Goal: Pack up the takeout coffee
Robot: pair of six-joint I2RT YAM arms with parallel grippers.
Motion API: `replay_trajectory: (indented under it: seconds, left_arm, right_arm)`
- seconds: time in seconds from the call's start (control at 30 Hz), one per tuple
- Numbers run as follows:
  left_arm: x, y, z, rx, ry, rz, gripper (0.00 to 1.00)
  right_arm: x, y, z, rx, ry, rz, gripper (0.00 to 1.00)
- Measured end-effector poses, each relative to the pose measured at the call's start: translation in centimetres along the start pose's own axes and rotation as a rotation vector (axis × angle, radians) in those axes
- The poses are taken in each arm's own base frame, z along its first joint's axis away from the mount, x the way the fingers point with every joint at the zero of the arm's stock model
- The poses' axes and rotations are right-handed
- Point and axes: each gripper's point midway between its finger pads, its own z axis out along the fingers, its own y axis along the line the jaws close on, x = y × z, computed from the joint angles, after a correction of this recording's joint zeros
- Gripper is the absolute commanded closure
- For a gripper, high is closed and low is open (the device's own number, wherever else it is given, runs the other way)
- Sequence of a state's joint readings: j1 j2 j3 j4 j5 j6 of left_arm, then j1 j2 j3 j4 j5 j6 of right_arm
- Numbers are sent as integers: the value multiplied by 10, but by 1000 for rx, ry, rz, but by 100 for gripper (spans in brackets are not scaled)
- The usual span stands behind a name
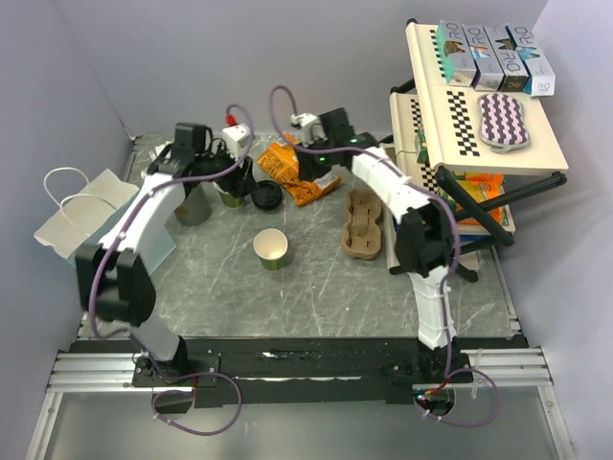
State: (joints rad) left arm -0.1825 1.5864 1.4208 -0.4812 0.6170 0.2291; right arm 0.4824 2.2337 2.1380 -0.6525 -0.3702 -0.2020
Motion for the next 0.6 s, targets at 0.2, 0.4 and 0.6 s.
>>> replay_trajectory:
  seconds: [0.2,0.4,0.6]
  left_arm:
    - [10,25,49,64,123,189,43]
    - [49,34,96,128,267,270,47]
    - [72,37,116,135,352,329,53]
  right_arm:
    - [14,-9,-73,1,-15,55,53]
    - [29,16,-133,-32,-33,31,50]
    - [38,45,-154,-98,-38,14,48]
